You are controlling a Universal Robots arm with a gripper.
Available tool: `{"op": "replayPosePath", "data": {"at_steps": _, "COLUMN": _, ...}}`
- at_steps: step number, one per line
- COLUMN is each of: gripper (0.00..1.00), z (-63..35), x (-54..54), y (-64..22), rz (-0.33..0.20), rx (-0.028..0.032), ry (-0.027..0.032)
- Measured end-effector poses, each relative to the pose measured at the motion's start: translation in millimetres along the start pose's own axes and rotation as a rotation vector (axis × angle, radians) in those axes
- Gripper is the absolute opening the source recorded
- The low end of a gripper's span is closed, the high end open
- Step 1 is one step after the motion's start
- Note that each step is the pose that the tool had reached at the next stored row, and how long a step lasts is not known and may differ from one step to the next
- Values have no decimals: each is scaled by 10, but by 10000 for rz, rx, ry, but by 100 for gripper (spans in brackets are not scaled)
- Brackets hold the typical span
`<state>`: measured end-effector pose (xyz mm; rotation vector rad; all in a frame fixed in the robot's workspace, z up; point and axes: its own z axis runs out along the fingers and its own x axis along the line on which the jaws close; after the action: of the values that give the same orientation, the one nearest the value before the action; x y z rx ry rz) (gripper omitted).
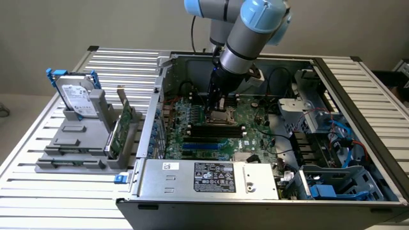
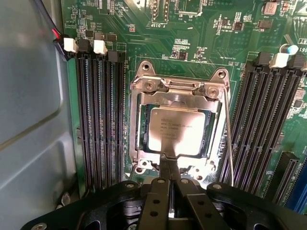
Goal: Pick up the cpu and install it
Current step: 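Close the cpu cover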
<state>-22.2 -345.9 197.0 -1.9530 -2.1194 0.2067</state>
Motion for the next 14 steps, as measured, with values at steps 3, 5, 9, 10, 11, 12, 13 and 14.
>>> {"op": "replayPosePath", "data": {"at_steps": 3, "gripper": 11, "z": 7, "x": -1, "y": 1, "rz": 1, "rx": 2, "ry": -2}}
{"op": "replayPosePath", "data": {"at_steps": 5, "gripper": 11, "z": 9, "x": 0, "y": 1, "rz": 0, "rx": 3, "ry": 0}}
{"op": "replayPosePath", "data": {"at_steps": 9, "gripper": 11, "z": 6, "x": 1, "y": -8, "rz": -7, "rx": -1, "ry": 33}}
{"op": "replayPosePath", "data": {"at_steps": 10, "gripper": 11, "z": 8, "x": 2, "y": -12, "rz": -11, "rx": -2, "ry": 42}}
{"op": "replayPosePath", "data": {"at_steps": 11, "gripper": 11, "z": 8, "x": 2, "y": -17, "rz": -12, "rx": -2, "ry": 44}}
{"op": "replayPosePath", "data": {"at_steps": 12, "gripper": 11, "z": 9, "x": 2, "y": -22, "rz": -11, "rx": -1, "ry": 44}}
{"op": "replayPosePath", "data": {"at_steps": 13, "gripper": 11, "z": 9, "x": 2, "y": -25, "rz": -12, "rx": 0, "ry": 45}}
{"op": "replayPosePath", "data": {"at_steps": 14, "gripper": 11, "z": 8, "x": 2, "y": -27, "rz": -15, "rx": 1, "ry": 51}}
